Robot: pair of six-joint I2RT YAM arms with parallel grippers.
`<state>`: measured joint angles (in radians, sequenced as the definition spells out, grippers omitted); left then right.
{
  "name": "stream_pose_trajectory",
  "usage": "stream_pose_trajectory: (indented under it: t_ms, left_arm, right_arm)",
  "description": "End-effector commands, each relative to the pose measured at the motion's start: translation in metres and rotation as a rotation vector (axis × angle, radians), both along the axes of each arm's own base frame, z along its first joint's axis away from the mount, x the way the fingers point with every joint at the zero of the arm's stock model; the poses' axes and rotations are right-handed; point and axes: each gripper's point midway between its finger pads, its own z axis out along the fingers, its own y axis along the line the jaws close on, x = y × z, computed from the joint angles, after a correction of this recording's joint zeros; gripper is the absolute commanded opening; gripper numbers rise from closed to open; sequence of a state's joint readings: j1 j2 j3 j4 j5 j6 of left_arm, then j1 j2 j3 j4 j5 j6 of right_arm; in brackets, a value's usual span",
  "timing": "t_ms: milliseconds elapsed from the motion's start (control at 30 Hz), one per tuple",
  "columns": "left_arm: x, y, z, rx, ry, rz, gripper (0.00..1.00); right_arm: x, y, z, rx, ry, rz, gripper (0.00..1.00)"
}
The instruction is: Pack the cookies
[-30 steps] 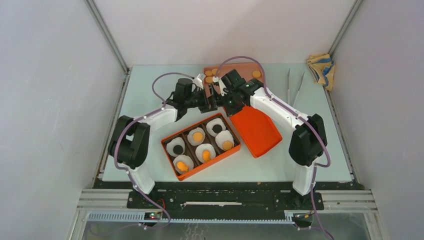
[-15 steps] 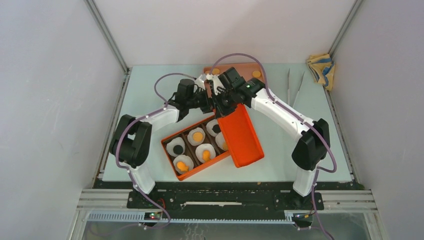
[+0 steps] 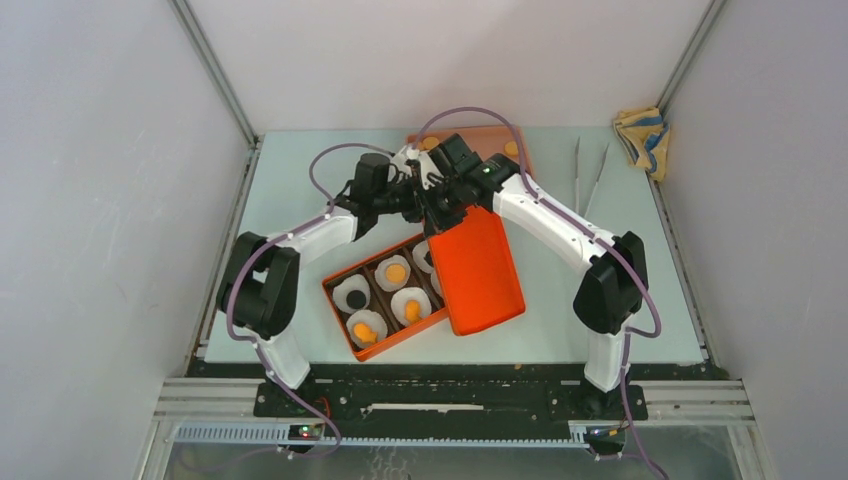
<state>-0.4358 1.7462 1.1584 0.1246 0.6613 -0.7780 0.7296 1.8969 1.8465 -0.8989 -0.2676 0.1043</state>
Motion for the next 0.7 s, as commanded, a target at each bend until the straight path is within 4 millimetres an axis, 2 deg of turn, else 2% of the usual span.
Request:
stream_pose_trajectory:
  t_ms: [0, 67, 133, 200, 233, 333, 467, 567, 667]
  left_arm:
    - [-0.004, 0.001, 0.022, 0.034, -0.033, -0.028, 0.0]
    - [0.003, 0.011, 0.021, 0.093, -0.032, -0.002, 0.0]
    - [0.015, 0.025, 0.024, 0.116, -0.022, 0.03, 0.0]
    - [0.03, 0.04, 0.029, 0.113, -0.007, 0.06, 0.0]
    - [0.042, 0.051, 0.036, 0.111, -0.008, 0.087, 0.0]
    - [0.064, 0.07, 0.054, 0.094, -0.019, 0.128, 0.0]
    - [0.086, 0.085, 0.09, 0.08, -0.031, 0.128, 0.0]
    - [0.093, 0.091, 0.114, 0.089, -0.034, 0.101, 0.0]
    - [0.096, 0.094, 0.14, 0.025, -0.022, 0.07, 0.0]
  right_arm:
    - [0.013, 0.018, 0.061, 0.131, -0.173, -0.007, 0.15]
    - [0.02, 0.002, 0.069, 0.079, -0.263, -0.087, 0.34]
    - [0.018, -0.015, 0.082, 0.036, -0.388, -0.145, 0.54]
    - [0.01, -0.03, 0.093, 0.01, -0.504, -0.164, 0.73]
    - [0.003, -0.037, 0.094, -0.004, -0.536, -0.167, 0.78]
    - [-0.02, -0.051, 0.087, -0.038, -0.574, -0.151, 0.8]
    - [-0.05, -0.055, 0.069, -0.105, -0.663, -0.119, 0.78]
    - [-0.059, -0.054, 0.056, -0.196, -0.794, -0.093, 0.79]
    - [-0.061, -0.051, 0.053, -0.295, -0.907, -0.106, 0.8]
